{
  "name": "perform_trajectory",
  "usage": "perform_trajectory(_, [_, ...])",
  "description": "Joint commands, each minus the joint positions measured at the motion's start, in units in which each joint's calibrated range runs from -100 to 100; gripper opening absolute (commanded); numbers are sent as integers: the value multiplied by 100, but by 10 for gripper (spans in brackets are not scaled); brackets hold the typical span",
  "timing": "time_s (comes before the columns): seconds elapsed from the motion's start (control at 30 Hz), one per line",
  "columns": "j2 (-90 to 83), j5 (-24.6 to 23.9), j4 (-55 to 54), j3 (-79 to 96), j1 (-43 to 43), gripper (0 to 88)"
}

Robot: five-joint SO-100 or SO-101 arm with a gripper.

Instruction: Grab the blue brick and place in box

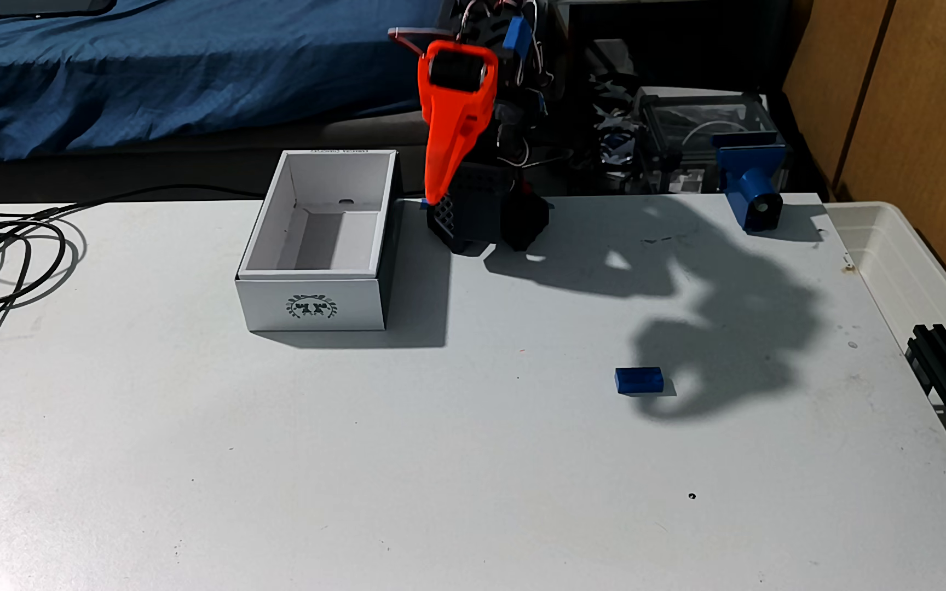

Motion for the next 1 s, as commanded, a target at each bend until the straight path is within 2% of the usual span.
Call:
perform_trajectory(0.0, [118, 24, 246, -588, -17, 9])
perform_trajectory(0.33, [2224, -24, 547, -2771, 28, 9])
perform_trajectory(0.6, [4186, -182, 1866, -4626, -32, 9])
perform_trajectory(0.97, [5920, -434, 2788, -5211, -299, 9])
